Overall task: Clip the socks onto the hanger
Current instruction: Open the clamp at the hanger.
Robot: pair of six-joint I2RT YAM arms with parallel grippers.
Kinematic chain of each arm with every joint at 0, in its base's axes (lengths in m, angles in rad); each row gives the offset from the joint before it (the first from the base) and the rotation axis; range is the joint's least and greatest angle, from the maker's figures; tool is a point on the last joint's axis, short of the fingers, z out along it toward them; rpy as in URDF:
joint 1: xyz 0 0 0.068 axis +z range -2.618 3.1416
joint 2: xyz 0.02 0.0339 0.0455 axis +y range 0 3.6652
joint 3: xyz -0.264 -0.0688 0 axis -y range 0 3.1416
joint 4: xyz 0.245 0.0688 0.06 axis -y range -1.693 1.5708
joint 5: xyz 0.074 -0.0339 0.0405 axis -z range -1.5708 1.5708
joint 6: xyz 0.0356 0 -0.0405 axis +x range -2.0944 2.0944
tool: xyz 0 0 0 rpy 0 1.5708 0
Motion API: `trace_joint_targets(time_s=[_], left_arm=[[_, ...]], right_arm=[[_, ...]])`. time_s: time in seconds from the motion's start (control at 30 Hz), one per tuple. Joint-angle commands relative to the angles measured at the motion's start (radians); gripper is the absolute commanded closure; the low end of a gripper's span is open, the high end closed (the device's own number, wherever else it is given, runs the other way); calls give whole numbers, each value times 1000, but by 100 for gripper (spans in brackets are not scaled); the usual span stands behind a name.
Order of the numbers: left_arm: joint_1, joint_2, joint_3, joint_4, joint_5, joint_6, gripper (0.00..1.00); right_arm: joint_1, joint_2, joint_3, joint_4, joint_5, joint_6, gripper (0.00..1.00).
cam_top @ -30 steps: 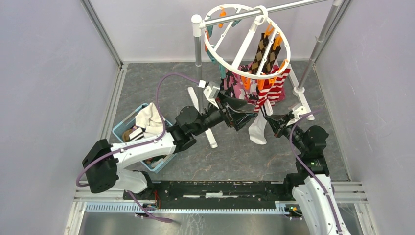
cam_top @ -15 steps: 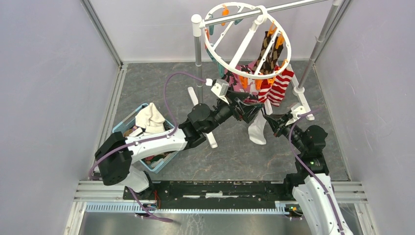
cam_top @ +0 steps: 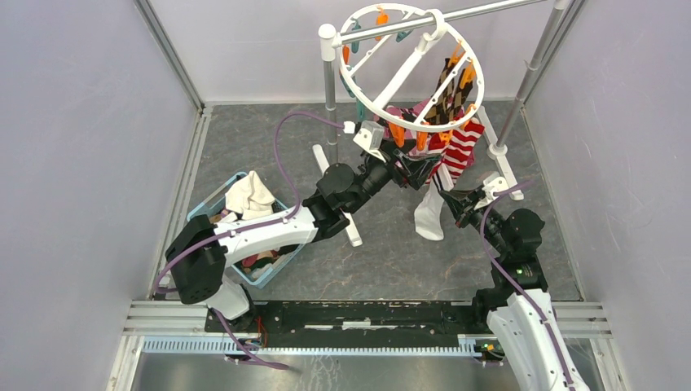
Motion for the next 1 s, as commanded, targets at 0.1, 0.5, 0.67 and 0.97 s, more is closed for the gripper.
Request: trace_joint_targets(time_s=[0.1, 0.5, 0.67, 0.97], left_arm=[[14, -5, 61, 18, -45, 61, 17], [97, -6, 122, -100, 48, 8, 26], [109, -5, 139, -118, 95, 16, 29], [111, 13, 154, -99, 129, 18, 29]], right_arm=[[9, -6, -1, 21, 26, -18, 100], [10, -6, 4, 15, 31, -23, 100], [12, -4, 4, 18, 30, -23, 100], [12, -6, 5, 16, 31, -23, 100]])
